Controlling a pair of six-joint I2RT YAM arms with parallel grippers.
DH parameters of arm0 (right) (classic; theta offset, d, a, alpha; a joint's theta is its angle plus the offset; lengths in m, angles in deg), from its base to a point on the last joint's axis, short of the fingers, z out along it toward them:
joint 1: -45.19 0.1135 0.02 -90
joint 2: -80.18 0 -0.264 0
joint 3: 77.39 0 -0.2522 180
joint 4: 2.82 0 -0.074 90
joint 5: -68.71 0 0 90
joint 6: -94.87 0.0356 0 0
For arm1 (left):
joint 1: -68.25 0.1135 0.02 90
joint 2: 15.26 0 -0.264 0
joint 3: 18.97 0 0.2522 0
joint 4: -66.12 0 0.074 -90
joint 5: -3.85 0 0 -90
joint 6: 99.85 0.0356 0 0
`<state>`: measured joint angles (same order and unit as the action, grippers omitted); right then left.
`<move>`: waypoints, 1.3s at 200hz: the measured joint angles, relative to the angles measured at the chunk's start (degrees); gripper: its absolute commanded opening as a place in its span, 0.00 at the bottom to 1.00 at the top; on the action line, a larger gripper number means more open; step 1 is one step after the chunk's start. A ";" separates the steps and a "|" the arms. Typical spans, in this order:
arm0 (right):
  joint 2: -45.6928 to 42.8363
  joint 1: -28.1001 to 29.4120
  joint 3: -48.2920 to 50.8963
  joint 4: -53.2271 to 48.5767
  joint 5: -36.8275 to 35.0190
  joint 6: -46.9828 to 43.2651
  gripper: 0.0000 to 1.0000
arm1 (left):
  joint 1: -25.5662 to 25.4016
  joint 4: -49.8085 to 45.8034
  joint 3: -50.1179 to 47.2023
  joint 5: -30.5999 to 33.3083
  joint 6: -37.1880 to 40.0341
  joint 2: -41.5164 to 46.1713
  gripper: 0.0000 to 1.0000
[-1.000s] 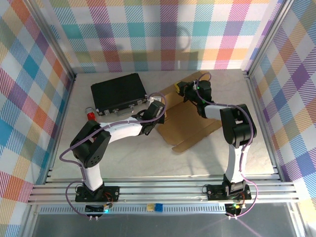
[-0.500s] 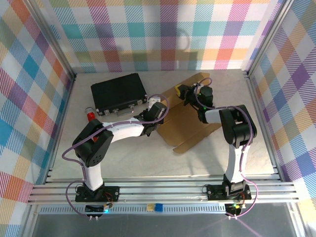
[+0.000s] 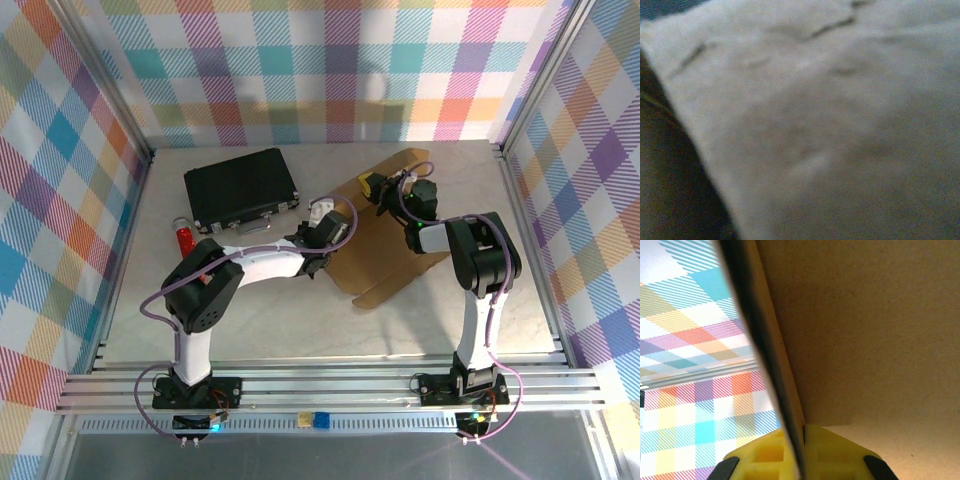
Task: Fold the paper box
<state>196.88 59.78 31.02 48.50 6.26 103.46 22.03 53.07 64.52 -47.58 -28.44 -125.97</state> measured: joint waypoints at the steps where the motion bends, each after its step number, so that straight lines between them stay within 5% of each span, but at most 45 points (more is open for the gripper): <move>1: 0.00 -0.02 0.00 0.00 -0.02 0.00 0.00 | 0.00 -0.04 0.11 0.11 0.00 -0.09 0.30; 63: 0.02 -0.31 -0.35 -0.46 -1.22 0.07 0.00 | -0.63 -4.28 4.17 6.97 -3.17 -3.45 0.00; 86: 0.02 -0.28 -0.48 -0.81 -1.53 0.09 0.00 | -0.72 -5.42 5.49 8.37 -4.37 -4.44 0.00; 135: 0.02 -0.28 -0.83 -1.31 -1.31 0.26 0.00 | -1.01 -6.10 7.13 8.68 -3.87 -5.60 0.37; 172: 0.02 -0.28 -1.18 -2.14 -1.33 0.52 0.00 | -0.90 -5.51 8.59 8.68 -2.84 -6.93 0.38; 245: 0.02 -0.68 -3.02 -5.25 -4.59 1.11 0.00 | 1.25 -10.45 15.54 10.45 -4.63 -10.95 0.00; 260: 0.02 -0.72 -3.34 -5.97 -5.22 1.11 0.00 | 1.49 -11.45 16.83 10.62 -5.42 -11.67 0.00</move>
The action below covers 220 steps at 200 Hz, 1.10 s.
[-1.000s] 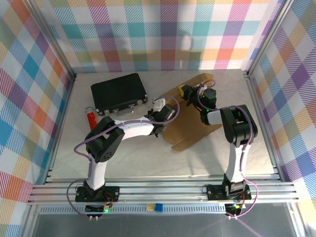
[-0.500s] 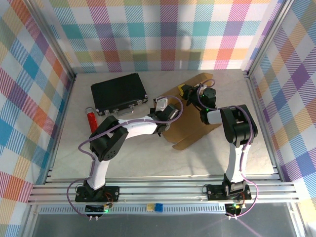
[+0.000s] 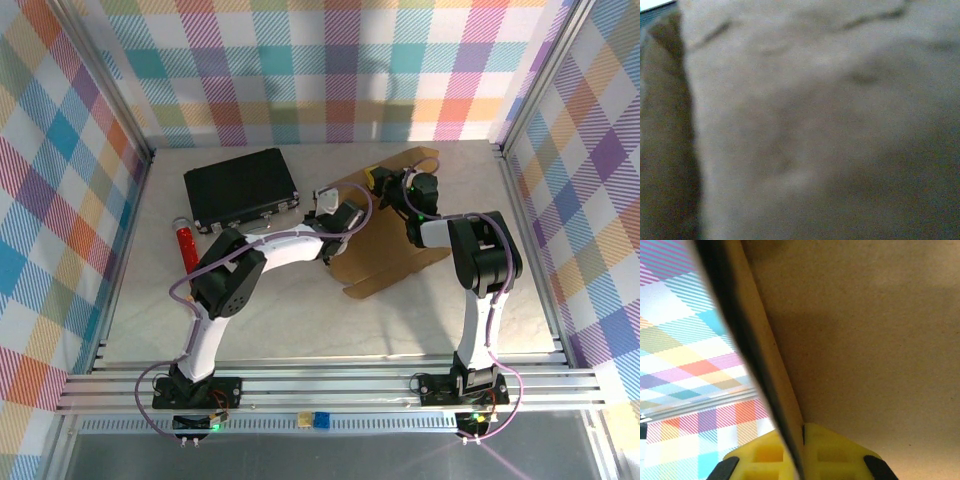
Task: Fold the paper box
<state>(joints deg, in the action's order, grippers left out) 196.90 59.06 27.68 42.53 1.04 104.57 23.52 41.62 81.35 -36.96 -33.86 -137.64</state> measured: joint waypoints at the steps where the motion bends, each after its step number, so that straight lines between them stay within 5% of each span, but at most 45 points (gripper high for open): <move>1: 0.00 0.00 0.00 -0.02 0.00 0.02 0.00 | 0.02 -0.15 0.15 0.07 -0.07 -0.07 0.00; 48: -0.28 0.09 -0.02 -0.90 -0.92 0.39 0.00 | 0.02 -4.35 3.43 1.64 -2.38 -1.77 0.00; 80: -3.82 0.33 1.11 -6.58 -1.95 0.17 0.23 | -0.07 -5.33 4.04 2.82 -1.99 -1.97 0.00; 108: -7.78 0.46 1.99 -12.98 -1.64 -0.46 0.53 | 0.63 -3.50 2.67 3.61 1.05 -1.86 0.00; 135: -11.98 0.44 2.19 -19.32 -2.32 -2.32 0.67 | 1.03 3.17 -2.91 3.48 6.34 0.52 0.00; 220: -35.74 -6.03 2.12 -50.75 -7.17 -21.38 0.72 | 6.27 12.52 -14.95 -6.47 22.21 11.87 0.00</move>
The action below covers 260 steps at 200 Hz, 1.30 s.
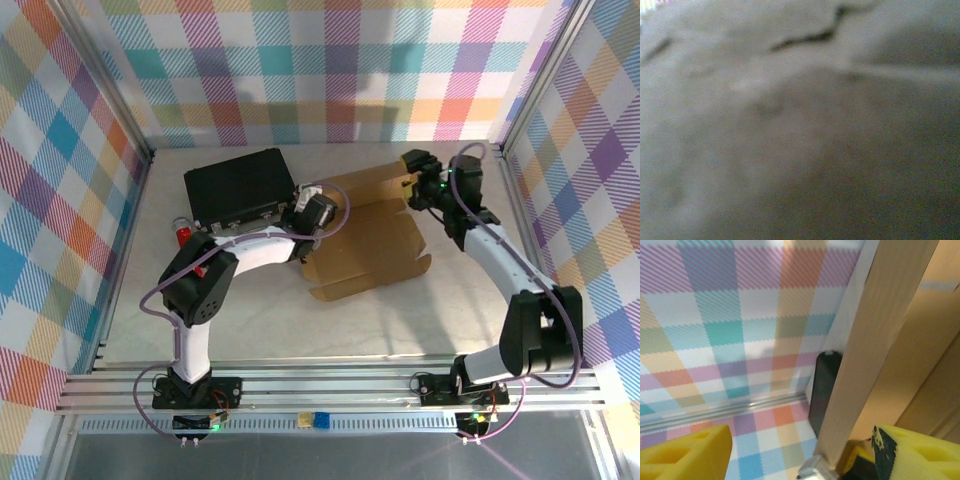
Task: Fold the paper box
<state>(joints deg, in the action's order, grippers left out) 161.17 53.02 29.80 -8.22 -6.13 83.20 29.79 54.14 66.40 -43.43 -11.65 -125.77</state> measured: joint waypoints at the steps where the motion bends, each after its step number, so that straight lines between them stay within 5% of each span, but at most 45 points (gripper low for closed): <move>1: -0.20 -0.20 0.00 -0.37 0.00 -0.26 0.72 | 0.13 0.09 -0.13 -0.33 0.28 0.20 0.00; 53: -1.44 -3.37 -1.22 -14.60 0.02 -6.75 0.66 | 7.10 2.86 -4.52 -15.45 9.18 4.63 0.00; 121: 0.22 -3.28 -16.00 -32.39 -1.27 -16.96 0.65 | 11.41 4.44 -5.97 -31.15 15.63 4.63 0.00; 182: 5.16 -4.46 -17.99 -36.76 1.03 -23.26 0.66 | 11.78 3.10 -4.98 -33.22 17.94 4.57 0.00; 260: 8.28 -7.56 -20.46 -39.56 7.54 -25.16 0.55 | 10.36 1.40 -1.16 -28.46 18.14 1.79 0.00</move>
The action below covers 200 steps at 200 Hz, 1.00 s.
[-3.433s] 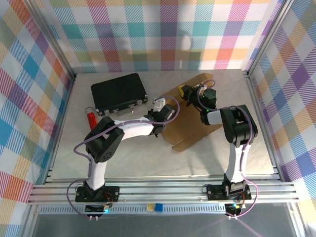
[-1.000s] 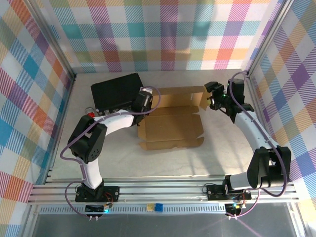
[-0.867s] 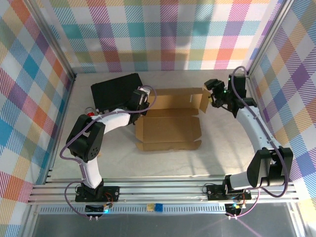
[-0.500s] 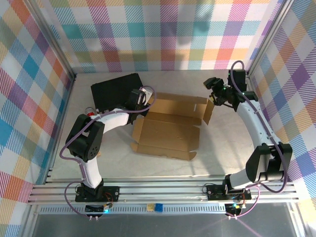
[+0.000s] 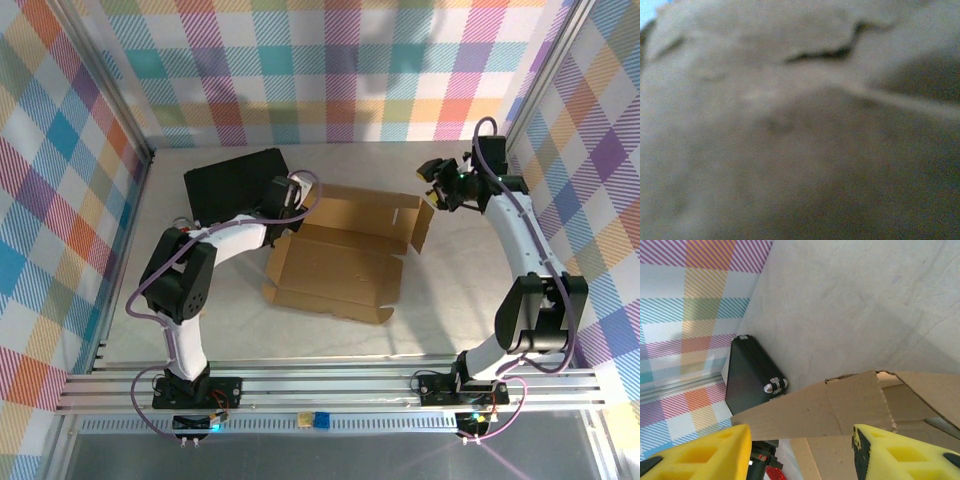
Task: Fold the paper box
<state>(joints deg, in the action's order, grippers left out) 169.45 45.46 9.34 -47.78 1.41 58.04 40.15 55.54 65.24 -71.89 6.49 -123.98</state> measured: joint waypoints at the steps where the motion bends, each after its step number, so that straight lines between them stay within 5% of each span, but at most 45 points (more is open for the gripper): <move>1: 0.04 0.00 0.00 -0.02 0.02 -0.02 0.55 | -0.02 0.00 0.07 0.02 0.00 -0.04 0.00; 80: 10.95 0.83 -6.01 -2.75 2.27 -2.84 0.55 | -0.66 0.20 0.76 0.33 -0.26 -0.55 0.00; 200: 9.73 5.07 -5.22 -4.50 2.71 -3.39 0.59 | -0.26 -1.90 1.14 -2.01 -3.08 -0.46 0.00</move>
<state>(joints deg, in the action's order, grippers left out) 179.18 50.53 4.12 -52.28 4.12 54.65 39.89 53.64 66.38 -73.90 3.41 -124.44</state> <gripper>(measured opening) 0.576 0.065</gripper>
